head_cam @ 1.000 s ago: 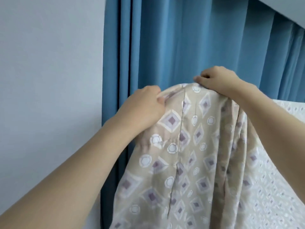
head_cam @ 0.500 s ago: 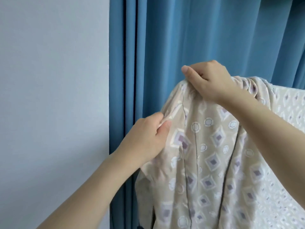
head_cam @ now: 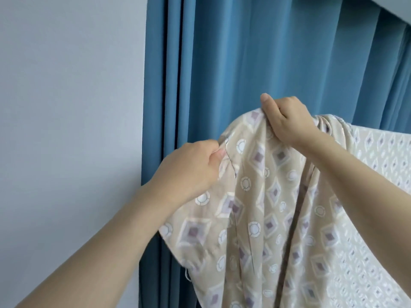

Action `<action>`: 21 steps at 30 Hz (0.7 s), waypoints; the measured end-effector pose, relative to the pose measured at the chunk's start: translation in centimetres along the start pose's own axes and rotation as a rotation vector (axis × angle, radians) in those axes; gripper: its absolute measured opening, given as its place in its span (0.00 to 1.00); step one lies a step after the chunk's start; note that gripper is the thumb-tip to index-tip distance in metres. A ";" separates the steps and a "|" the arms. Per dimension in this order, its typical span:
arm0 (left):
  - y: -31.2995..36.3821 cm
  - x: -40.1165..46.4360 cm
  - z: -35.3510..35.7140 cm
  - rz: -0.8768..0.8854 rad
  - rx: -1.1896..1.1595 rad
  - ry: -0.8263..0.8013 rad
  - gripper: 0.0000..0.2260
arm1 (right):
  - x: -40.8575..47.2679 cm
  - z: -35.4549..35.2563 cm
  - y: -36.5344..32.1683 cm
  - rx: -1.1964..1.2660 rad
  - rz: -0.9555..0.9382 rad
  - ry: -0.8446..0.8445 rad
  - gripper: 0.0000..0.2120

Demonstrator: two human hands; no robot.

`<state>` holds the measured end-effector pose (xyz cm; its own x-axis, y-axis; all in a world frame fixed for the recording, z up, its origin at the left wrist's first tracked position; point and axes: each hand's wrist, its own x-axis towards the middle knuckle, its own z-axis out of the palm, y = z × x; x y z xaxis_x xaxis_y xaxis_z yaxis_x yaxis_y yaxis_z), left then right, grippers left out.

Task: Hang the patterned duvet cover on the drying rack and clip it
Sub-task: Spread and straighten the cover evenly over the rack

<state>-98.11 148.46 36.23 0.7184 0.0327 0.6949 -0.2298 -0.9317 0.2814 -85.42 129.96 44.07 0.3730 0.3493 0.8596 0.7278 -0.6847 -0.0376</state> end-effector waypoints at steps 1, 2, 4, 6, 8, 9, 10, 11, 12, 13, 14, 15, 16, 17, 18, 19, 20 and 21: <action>0.2 0.2 -0.3 -0.005 0.048 0.013 0.18 | -0.1 0.0 0.3 -0.002 0.007 0.004 0.27; 0.7 0.5 -0.7 0.013 0.092 0.068 0.16 | -0.2 0.0 0.5 -0.002 0.004 0.010 0.27; 2.4 1.5 -0.9 0.085 0.077 0.239 0.10 | -0.3 0.0 0.4 0.010 -0.013 0.021 0.27; 4.5 3.1 -0.6 0.095 0.072 0.277 0.12 | -0.2 0.0 0.3 0.020 -0.039 0.036 0.26; 5.5 4.6 0.0 0.086 0.142 0.204 0.12 | -0.1 -0.2 1.0 -0.006 -0.041 0.051 0.26; 5.6 5.1 0.2 0.081 0.158 0.169 0.11 | -0.1 -0.3 1.8 -0.034 -0.024 0.057 0.25; 5.5 5.3 0.2 0.082 0.154 0.145 0.10 | -0.1 -0.5 2.8 -0.065 0.004 0.062 0.26; 5.3 5.2 0.2 0.083 0.143 0.127 0.10 | -0.2 -0.7 4.1 -0.096 0.041 0.062 0.26; 5.1 5.1 0.0 0.076 0.143 0.112 0.10 | -0.4 -0.9 5.4 -0.120 0.083 0.065 0.26; 5.2 5.1 -0.1 0.058 0.177 0.097 0.10 | -0.7 -1.1 6.5 -0.135 0.120 0.068 0.27; 5.5 5.3 -0.3 0.040 0.246 0.104 0.09 | -0.9 -1.1 7.5 -0.140 0.141 0.070 0.27; 6.1 5.7 -0.5 0.035 0.324 0.156 0.08 | -1.1 -1.1 8.3 -0.136 0.149 0.071 0.27; 6.7 6.3 -0.7 0.041 0.383 0.262 0.06 | -1.2 -1.0 8.7 -0.120 0.148 0.070 0.27; 7.7 6.9 -0.8 0.064 0.400 0.376 0.06 | -1.2 -1.0 9.0 -0.101 0.140 0.066 0.27; 8.8 7.5 -0.9 0.085 0.384 0.443 0.06 | -1.1 -1.1 9.2 -0.076 0.132 0.060 0.27; 9.9 8.2 -0.5 0.118 0.364 0.451 0.07 | -1.1 -1.2 9.4 -0.053 0.130 0.064 0.27; 11.0 9.0 0.2 0.161 0.359 0.412 0.07 | -1.0 -1.4 10.0 -0.034 0.135 0.080 0.27; 12.1 9.9 1.3 0.199 0.361 0.358 0.07 | -0.9 -1.6 10.7 -0.021 0.139 0.107 0.28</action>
<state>-92.96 137.06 45.66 0.4012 -0.0945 0.9111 -0.0533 -0.9954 -0.0797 -78.90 121.33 43.69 0.4051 0.1814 0.8961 0.6608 -0.7355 -0.1498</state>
